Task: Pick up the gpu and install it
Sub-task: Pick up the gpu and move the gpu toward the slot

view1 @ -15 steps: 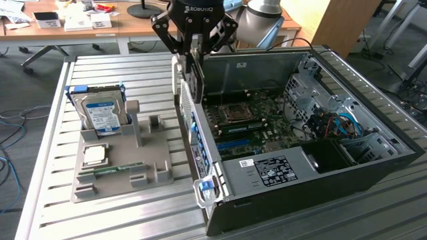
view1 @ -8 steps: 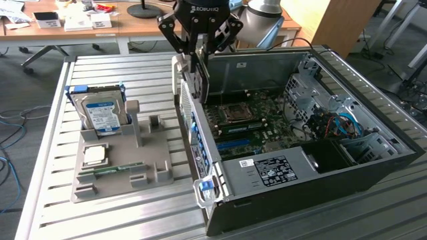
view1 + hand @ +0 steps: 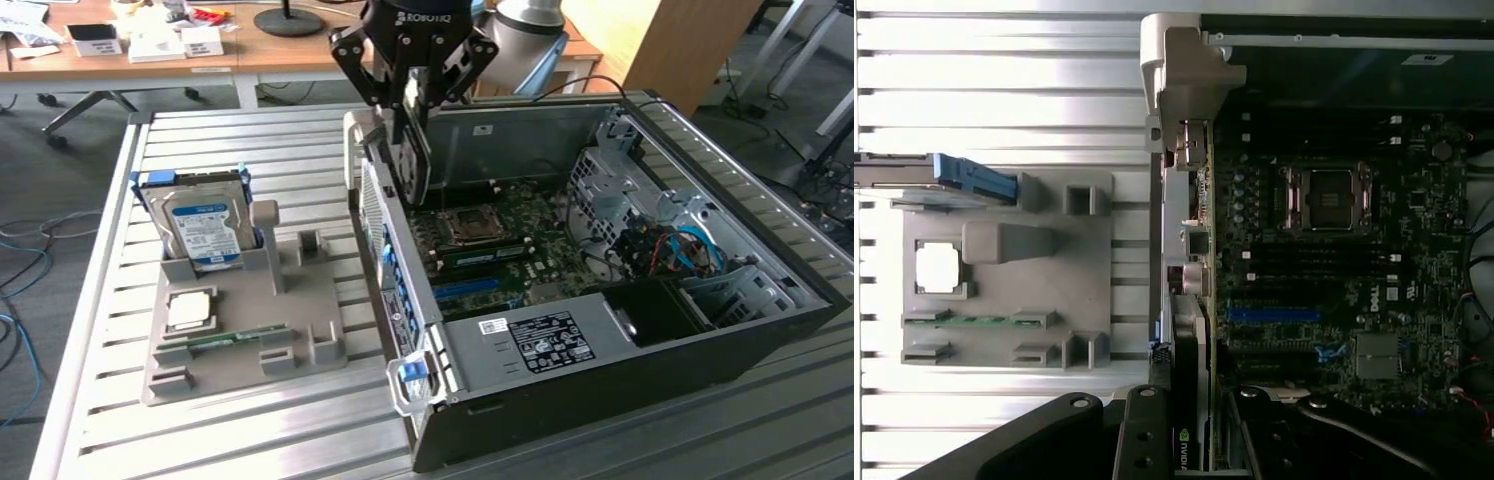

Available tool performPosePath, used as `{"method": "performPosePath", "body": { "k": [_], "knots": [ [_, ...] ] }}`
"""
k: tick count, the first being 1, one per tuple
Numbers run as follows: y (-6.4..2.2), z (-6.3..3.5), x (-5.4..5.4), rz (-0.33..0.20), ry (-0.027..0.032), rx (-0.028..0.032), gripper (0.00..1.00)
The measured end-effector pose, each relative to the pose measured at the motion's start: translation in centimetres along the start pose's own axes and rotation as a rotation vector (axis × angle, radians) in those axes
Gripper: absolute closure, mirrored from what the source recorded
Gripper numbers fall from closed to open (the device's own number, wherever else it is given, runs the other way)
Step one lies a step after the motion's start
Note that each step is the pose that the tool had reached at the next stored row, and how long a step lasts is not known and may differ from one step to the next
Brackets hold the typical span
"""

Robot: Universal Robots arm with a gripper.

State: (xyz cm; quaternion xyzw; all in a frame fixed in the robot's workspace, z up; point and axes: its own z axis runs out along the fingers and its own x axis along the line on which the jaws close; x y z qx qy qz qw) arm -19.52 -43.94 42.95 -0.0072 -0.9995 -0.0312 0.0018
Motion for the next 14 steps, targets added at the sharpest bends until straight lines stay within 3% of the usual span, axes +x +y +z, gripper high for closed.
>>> {"method": "performPosePath", "body": {
  "k": [14],
  "knots": [
    [0.06, -0.01, -2.2, 0.000, 0.0002, -0.0056, 0.73]
  ]
}}
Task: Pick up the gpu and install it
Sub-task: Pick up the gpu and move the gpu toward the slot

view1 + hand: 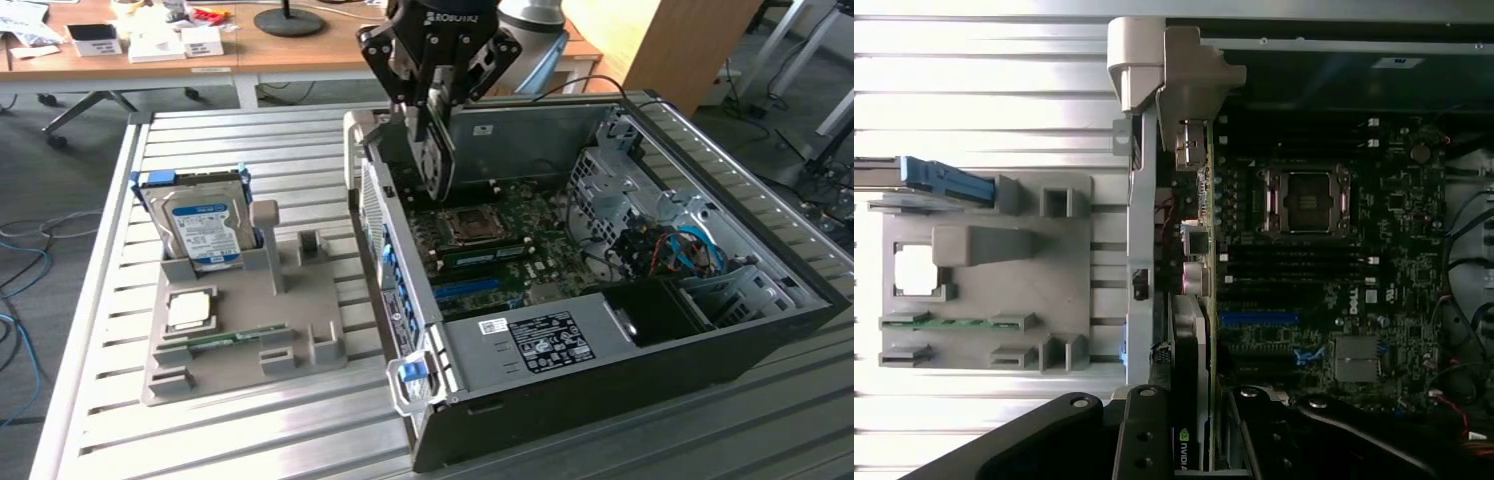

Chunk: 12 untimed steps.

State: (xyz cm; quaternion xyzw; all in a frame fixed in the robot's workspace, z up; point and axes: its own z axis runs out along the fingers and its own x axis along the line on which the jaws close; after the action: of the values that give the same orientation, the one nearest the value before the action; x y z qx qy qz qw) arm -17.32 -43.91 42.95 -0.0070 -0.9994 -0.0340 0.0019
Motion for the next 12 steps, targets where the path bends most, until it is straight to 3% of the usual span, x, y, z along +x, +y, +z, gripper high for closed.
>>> {"method": "performPosePath", "body": {
  "k": [12],
  "knots": [
    [0.04, -0.01, -2.5, 0.000, 0.0000, -0.0018, 0.73]
  ]
}}
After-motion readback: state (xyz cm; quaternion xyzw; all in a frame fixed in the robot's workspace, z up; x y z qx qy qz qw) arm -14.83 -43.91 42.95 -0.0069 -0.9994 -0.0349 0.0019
